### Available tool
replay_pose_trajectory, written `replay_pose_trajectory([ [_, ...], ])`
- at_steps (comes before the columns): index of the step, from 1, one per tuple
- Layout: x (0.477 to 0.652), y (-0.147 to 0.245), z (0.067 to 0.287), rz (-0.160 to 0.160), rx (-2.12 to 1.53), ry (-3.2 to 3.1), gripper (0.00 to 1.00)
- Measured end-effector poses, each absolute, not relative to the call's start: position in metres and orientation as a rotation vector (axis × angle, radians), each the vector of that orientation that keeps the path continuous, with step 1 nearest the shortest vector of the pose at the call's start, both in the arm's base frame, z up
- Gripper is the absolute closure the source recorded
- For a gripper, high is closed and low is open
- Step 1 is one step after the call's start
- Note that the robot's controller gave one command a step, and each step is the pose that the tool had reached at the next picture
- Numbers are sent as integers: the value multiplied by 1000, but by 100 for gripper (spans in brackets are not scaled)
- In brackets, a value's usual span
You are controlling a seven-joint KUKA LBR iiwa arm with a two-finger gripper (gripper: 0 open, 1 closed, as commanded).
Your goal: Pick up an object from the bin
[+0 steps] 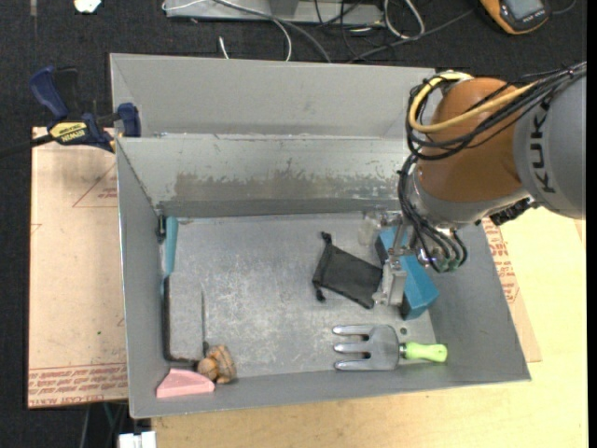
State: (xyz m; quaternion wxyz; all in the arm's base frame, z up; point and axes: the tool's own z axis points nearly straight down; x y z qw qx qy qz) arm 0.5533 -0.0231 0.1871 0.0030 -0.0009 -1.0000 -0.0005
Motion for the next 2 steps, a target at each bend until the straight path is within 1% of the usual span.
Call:
replay_pose_trajectory([
  [1,555,-23,191,0,-1,-3143,0],
  [2,559,-28,134,-3,-159,-3142,0],
])
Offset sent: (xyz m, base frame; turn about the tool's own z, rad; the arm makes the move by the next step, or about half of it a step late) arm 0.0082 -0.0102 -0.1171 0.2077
